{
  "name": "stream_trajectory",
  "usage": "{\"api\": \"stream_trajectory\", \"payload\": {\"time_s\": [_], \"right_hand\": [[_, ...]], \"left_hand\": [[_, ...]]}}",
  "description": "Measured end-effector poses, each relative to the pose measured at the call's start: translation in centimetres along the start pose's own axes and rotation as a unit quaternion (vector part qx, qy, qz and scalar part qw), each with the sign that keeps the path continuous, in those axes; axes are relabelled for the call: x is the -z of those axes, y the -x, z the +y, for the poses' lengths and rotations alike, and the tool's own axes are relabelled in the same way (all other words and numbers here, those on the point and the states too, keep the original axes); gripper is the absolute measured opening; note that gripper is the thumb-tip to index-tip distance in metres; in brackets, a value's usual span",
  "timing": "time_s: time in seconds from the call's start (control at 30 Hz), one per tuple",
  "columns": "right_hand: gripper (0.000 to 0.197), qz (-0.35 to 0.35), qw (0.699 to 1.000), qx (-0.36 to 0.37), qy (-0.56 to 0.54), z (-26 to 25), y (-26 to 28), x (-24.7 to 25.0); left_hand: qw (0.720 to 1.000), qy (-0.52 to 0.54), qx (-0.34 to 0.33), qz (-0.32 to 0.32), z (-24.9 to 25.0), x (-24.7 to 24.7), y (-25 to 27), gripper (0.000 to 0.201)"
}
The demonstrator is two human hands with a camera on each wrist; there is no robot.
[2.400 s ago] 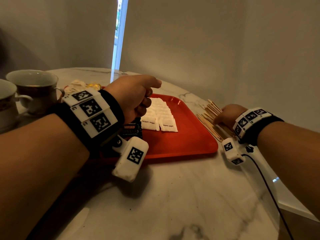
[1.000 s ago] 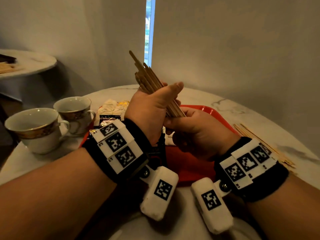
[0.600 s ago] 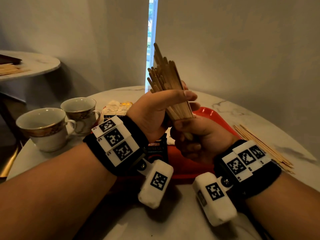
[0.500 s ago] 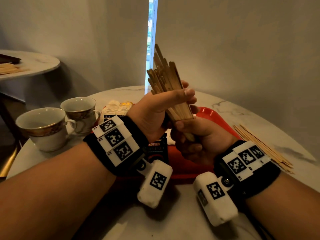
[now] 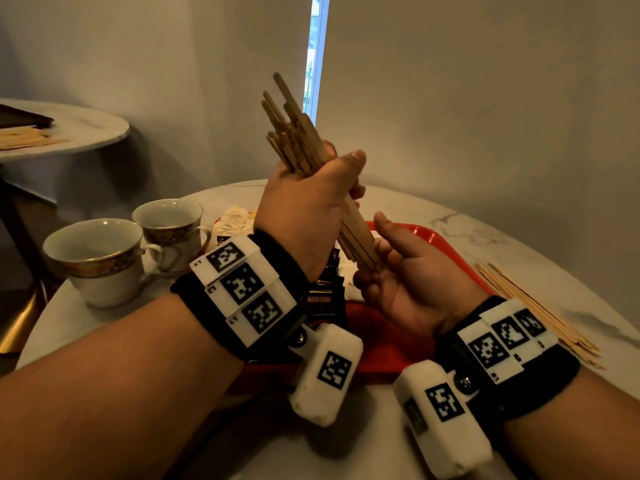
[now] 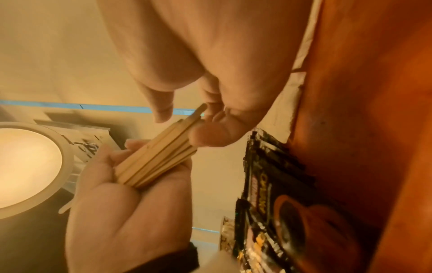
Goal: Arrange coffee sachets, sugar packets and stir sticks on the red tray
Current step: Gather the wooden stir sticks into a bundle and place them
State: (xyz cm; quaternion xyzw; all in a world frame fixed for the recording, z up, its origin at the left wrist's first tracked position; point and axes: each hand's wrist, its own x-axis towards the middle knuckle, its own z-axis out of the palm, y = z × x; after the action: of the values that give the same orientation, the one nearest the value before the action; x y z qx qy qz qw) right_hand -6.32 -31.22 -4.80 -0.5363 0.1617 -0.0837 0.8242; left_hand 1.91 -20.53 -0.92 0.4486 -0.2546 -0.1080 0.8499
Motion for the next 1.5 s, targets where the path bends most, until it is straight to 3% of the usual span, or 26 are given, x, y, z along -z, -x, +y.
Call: {"api": "stream_trajectory", "payload": {"time_s": [0.27, 0.53, 0.67, 0.93, 1.03, 1.13, 1.27, 1.5], "right_hand": [[0.048, -0.070, 0.993, 0.024, -0.097, 0.4, 0.8, -1.4], [0.053, -0.117, 0.983, 0.052, -0.131, 0.2, 0.5, -0.7], [0.022, -0.113, 0.982, 0.051, -0.144, -0.1, 0.5, -0.5], [0.037, -0.102, 0.981, 0.073, -0.145, -0.1, 1.1, -1.2], [0.050, -0.081, 0.984, 0.059, -0.149, -0.4, 0.9, -1.0], [0.036, -0.065, 0.986, 0.044, -0.145, -0.7, 0.5, -0.7], [0.049, -0.077, 0.986, 0.072, -0.127, -0.2, 1.0, -1.4], [0.045, -0.095, 0.987, 0.097, -0.085, -0.3, 1.1, -1.2]], "left_hand": [[0.988, -0.112, -0.046, -0.091, -0.9, -0.2, 0.7, 0.022], [0.992, -0.083, -0.051, -0.083, -0.4, -0.1, 0.7, 0.025], [0.997, -0.013, -0.057, -0.057, 0.3, 0.2, 0.1, 0.020], [0.996, -0.042, -0.017, -0.080, -0.3, -0.4, 0.8, 0.028], [0.997, -0.021, -0.021, -0.073, 0.1, 0.0, 0.5, 0.020], [0.996, -0.035, -0.047, -0.073, 0.4, 0.0, 0.6, 0.016], [0.993, -0.045, -0.039, -0.102, -0.1, -0.6, 1.2, 0.027], [0.994, -0.061, -0.029, -0.089, 0.1, -0.5, 1.1, 0.023]]}}
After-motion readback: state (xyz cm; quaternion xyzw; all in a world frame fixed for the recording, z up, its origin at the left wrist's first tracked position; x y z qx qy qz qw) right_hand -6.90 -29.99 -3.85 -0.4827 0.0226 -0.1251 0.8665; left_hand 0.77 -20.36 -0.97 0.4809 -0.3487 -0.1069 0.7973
